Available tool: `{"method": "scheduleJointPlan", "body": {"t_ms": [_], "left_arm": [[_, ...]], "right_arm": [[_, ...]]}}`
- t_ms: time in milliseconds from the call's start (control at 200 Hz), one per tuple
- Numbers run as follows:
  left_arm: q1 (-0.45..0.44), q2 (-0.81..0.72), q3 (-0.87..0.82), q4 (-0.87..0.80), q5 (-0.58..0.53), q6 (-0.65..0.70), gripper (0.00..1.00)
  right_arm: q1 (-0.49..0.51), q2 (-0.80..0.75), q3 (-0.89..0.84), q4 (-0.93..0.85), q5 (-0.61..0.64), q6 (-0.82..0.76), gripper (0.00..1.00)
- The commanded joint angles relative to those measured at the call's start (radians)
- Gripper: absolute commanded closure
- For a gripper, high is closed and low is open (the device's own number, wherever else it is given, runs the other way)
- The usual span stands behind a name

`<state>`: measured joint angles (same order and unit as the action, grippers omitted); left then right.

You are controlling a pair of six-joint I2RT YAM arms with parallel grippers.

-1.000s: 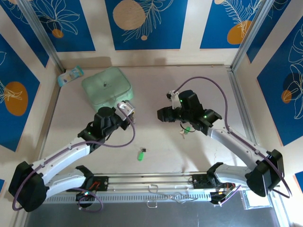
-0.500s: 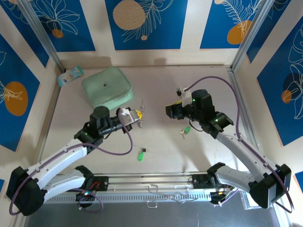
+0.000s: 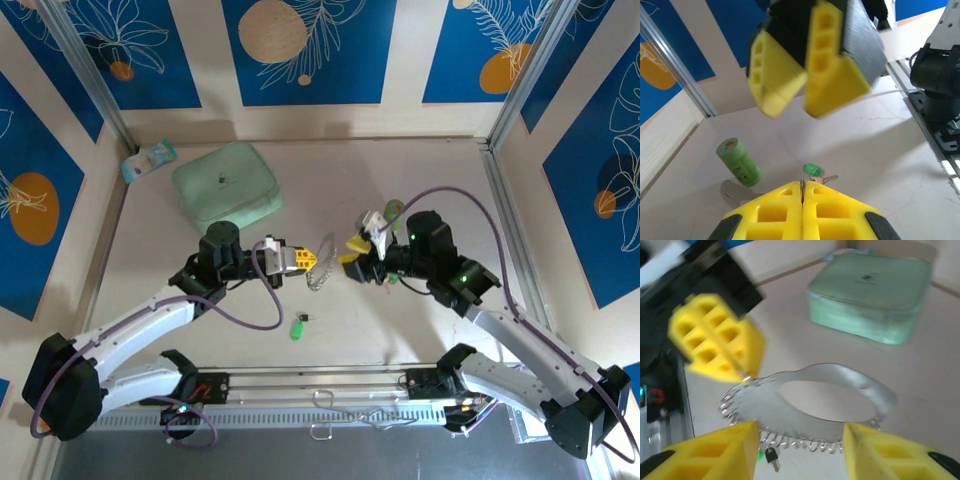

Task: Put the keys on the keyring

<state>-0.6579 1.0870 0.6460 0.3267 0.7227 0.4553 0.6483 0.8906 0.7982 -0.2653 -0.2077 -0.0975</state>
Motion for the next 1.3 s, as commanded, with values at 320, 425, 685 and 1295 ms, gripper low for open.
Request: {"method": "scheduleJointPlan", "body": {"t_ms": [320, 425, 685, 1295], "left_arm": [[-0.017, 0.034, -0.01, 0.074, 0.121, 0.02, 1.0], [-0.017, 0.046, -0.012, 0.075, 0.163, 0.023, 1.0], [-0.021, 0.056, -0.025, 0.1, 0.184, 0.025, 1.0], [-0.025, 0.05, -0.042, 0.124, 0.192, 0.014, 1.0]], "right_arm": [[0.132, -0.025, -0.209, 0.333, -0.079, -0.333, 0.75], [0.136, -0.014, -0.227, 0.384, -0.061, -0.322, 0.75], [0.136, -0.014, -0.251, 0.411, 0.045, -0.303, 0.74], [0.149, 0.039, -0.248, 0.469, -0.037, -0.283, 0.8]]}}
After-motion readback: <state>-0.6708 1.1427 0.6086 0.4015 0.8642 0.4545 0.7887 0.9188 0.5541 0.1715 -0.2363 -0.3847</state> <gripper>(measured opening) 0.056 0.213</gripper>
